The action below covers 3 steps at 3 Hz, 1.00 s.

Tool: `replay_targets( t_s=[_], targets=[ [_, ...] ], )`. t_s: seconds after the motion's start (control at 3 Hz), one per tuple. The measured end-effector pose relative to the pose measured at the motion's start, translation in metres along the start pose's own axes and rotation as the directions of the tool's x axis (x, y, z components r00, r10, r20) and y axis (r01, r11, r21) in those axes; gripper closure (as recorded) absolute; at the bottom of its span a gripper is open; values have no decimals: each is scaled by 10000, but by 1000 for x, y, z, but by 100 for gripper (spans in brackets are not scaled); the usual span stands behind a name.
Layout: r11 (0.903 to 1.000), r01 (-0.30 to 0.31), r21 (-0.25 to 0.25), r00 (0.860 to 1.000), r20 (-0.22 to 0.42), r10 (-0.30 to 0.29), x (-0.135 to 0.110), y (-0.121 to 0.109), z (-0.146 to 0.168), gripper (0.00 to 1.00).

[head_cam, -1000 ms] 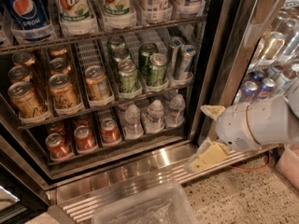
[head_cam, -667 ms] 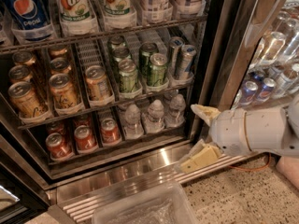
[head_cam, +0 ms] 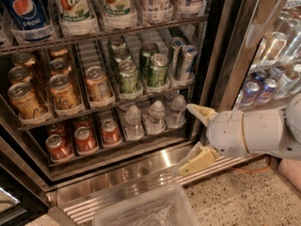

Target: Pick coke can from bottom shelf of fridge

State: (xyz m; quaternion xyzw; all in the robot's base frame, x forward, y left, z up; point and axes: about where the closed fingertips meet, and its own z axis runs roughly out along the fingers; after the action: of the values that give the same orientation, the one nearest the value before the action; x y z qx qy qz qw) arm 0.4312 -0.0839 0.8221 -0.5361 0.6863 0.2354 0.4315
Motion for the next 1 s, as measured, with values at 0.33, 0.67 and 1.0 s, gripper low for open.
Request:
replay_targets(
  t_s=[0.33, 0.67, 1.0],
  targets=[
    [10000, 76, 19, 9993, 363, -77, -1, 18, 17, 0],
    [9997, 107, 203, 9938, 1103, -128, -3, 40, 47, 0],
    [9986, 371, 377, 9854, 1645, -428, -8, 58, 83, 0]
  ],
)
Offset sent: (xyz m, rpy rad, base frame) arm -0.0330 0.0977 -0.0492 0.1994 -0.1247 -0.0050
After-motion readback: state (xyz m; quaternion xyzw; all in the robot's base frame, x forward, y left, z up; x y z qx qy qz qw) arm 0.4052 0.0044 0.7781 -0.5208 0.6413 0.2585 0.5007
